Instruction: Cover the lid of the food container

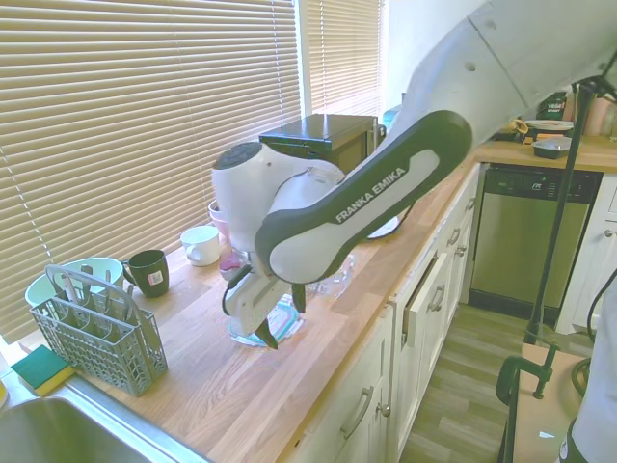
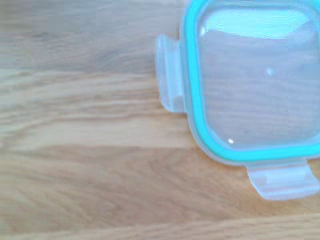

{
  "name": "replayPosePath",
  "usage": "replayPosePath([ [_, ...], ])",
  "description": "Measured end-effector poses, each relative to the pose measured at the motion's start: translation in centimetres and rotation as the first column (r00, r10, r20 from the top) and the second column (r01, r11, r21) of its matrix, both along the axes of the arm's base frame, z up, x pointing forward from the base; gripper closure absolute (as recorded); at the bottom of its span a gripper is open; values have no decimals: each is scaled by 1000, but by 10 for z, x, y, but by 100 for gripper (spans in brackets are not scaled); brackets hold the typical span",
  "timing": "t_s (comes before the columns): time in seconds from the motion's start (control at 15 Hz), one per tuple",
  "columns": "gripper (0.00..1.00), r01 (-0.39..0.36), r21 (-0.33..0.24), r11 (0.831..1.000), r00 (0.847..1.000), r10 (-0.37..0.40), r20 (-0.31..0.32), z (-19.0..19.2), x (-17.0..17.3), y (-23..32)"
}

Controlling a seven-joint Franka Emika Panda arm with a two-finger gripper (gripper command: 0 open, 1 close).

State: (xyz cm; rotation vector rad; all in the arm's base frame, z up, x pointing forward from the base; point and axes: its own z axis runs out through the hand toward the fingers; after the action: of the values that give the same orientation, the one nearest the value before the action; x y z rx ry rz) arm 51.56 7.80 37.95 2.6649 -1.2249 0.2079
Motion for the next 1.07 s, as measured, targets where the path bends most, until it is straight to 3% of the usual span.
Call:
replayPosePath([
  [0.4,0,33,-147,989,999,-32,11,-11,38,32],
  [1.07,0,35,-328,944,999,-39,-6,-58,66,50],
])
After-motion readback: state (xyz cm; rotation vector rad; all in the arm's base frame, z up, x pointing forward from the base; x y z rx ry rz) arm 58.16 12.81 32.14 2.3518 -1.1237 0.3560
